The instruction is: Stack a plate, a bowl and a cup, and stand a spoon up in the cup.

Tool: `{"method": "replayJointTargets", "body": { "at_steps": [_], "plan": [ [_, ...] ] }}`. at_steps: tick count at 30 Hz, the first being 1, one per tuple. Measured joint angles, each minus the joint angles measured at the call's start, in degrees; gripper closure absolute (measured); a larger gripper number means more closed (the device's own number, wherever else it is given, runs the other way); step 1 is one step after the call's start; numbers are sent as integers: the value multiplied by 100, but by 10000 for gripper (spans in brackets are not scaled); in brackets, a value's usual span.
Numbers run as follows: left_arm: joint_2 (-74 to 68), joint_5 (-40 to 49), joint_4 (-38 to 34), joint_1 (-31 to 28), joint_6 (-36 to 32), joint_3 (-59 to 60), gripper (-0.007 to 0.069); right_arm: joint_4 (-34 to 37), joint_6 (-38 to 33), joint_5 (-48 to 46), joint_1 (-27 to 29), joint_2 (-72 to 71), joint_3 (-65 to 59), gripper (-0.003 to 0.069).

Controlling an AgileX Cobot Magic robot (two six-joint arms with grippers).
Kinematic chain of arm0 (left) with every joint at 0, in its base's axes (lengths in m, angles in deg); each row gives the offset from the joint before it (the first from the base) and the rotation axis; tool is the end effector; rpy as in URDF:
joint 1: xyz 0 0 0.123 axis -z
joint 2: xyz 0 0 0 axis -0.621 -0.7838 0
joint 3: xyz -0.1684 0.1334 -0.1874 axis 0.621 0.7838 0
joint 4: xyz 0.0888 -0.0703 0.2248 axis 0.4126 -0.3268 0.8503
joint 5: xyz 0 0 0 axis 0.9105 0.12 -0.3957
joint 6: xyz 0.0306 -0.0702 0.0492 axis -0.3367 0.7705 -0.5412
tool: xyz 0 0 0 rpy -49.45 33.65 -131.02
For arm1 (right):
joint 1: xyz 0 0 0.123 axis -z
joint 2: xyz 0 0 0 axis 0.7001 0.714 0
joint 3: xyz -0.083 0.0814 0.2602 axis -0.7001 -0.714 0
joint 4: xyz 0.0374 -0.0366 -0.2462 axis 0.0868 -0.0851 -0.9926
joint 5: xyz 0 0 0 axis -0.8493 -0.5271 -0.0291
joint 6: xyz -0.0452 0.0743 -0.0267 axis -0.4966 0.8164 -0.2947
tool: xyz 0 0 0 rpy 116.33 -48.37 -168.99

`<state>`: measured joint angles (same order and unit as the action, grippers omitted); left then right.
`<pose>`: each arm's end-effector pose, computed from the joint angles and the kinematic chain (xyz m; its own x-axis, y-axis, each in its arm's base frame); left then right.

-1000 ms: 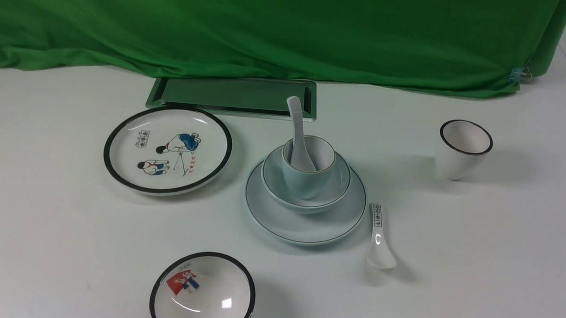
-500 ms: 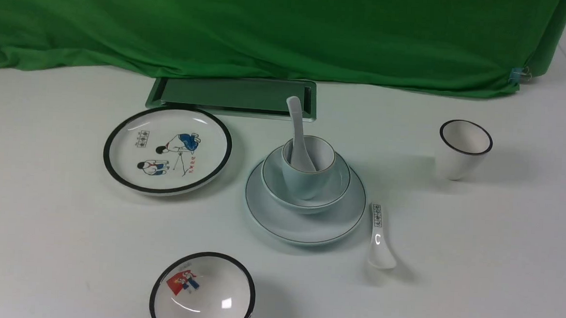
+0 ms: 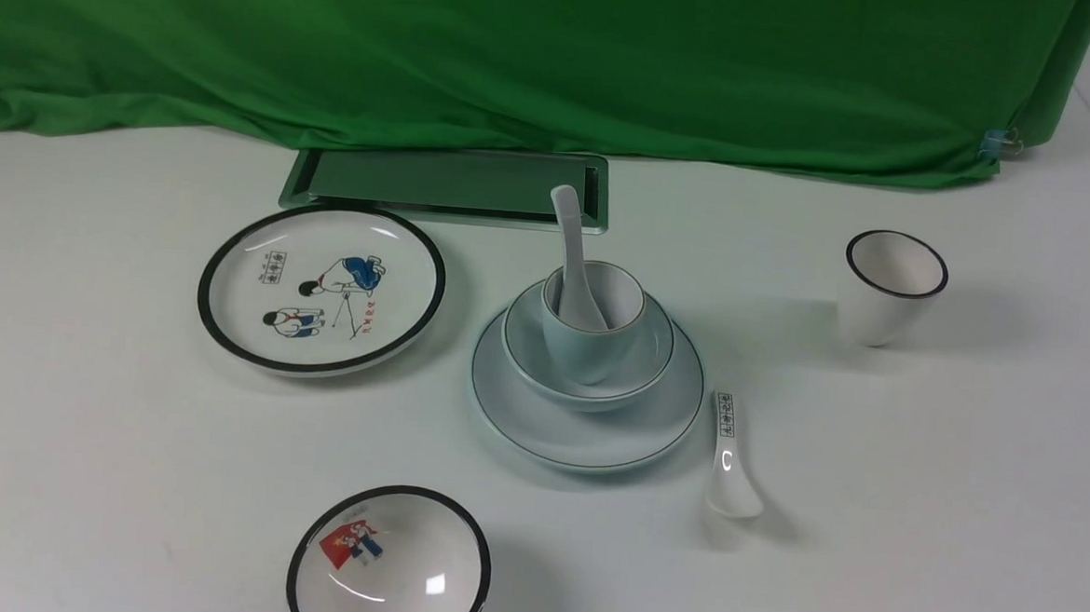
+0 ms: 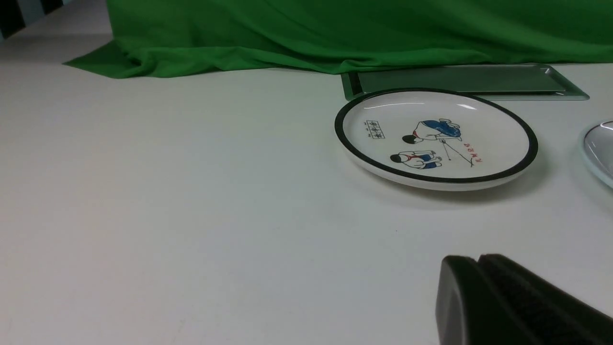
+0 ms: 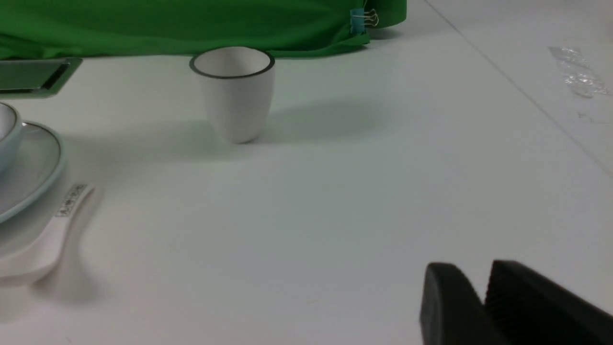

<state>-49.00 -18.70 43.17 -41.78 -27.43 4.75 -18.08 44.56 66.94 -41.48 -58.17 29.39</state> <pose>0.0559 0.0013 0.1903 -0.1472 0.0139 -0.9890 -0.0344 0.9992 0.0192 0.0557 -0.0043 0.1903 -0.1365 0.0704 -0.9881 0.0764 0.9953 0.0603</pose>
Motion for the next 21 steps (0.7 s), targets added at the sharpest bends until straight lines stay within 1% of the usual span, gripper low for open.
{"method": "replayJointTargets", "body": {
  "at_steps": [17,21],
  "plan": [
    [0,0,0,0,-24,0,653,0,0,0,0,0,0,443],
    [0,0,91,0,-24,0,653,0,0,0,0,0,0,431]
  ]
}}
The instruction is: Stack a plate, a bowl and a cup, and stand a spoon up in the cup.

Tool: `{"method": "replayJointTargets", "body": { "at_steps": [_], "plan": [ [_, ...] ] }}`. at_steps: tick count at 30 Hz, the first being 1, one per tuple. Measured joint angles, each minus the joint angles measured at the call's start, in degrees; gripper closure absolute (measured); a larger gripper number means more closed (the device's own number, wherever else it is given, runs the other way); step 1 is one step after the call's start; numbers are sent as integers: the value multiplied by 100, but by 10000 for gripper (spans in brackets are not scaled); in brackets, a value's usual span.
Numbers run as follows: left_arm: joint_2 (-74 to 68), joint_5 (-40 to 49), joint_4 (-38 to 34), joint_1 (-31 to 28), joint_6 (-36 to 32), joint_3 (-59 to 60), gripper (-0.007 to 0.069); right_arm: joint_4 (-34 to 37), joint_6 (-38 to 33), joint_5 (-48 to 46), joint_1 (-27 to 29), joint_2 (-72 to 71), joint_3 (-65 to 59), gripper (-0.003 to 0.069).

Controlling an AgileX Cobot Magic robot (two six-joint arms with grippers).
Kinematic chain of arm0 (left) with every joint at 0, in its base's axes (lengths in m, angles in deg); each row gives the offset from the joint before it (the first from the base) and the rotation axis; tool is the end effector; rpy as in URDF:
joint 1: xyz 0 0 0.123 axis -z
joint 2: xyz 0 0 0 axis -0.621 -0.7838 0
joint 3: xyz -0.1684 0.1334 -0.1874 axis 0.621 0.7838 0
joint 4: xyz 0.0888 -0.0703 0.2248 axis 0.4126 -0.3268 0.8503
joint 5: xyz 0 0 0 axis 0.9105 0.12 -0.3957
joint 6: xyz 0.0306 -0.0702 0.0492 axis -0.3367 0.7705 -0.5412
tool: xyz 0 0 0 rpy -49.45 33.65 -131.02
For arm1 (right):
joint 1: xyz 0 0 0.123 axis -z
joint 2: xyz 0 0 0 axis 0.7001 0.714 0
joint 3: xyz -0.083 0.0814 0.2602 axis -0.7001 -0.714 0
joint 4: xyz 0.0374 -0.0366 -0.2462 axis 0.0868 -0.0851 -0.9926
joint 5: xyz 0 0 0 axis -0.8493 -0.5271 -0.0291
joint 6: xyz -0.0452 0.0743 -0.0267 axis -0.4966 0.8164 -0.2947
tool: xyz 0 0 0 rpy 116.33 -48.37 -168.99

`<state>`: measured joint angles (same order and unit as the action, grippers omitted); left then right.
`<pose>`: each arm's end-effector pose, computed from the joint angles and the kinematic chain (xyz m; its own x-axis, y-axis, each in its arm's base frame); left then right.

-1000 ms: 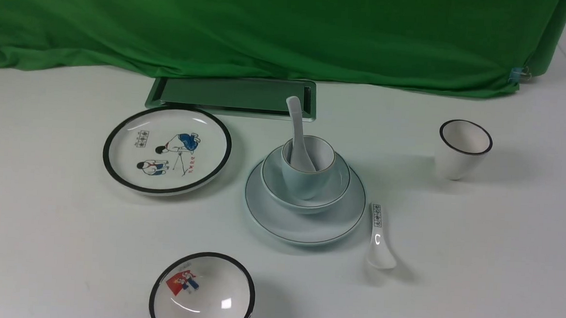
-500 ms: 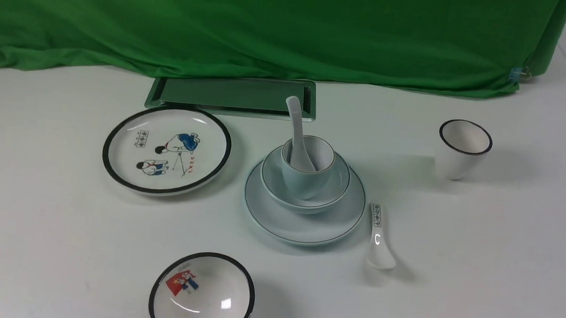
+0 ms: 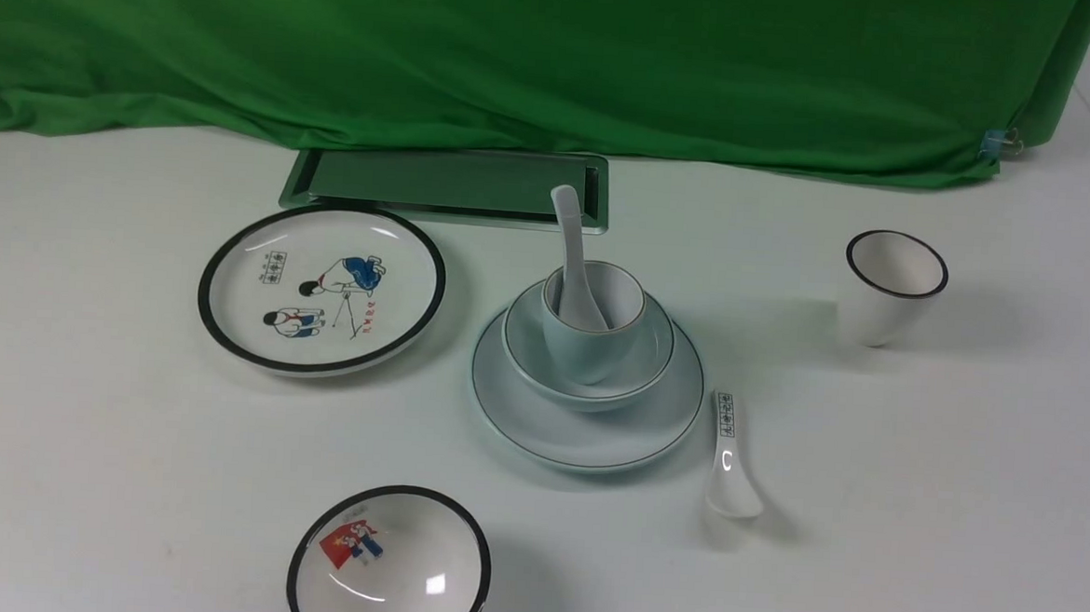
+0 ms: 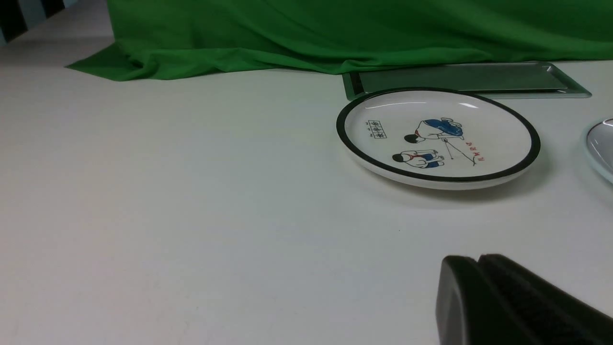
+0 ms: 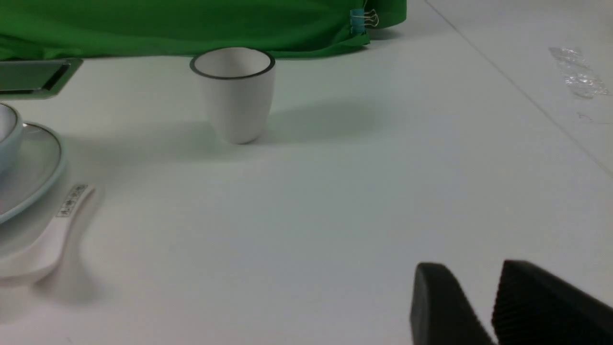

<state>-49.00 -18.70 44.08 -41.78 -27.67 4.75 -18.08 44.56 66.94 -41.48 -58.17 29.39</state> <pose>0.0559 0.0016 0.1903 -0.1483 0.0336 -0.9884 -0.0350 0.9986 0.0392 0.0557 -0.0043 0.1903 -0.1365 0.0704 -0.9881 0.0764 0.9953 0.0603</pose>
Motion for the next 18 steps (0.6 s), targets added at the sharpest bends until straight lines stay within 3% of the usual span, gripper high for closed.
{"method": "replayJointTargets", "body": {
  "at_steps": [18],
  "plan": [
    [0,0,52,0,0,0,653,6,0,0,0,0,0,420]
  ]
}}
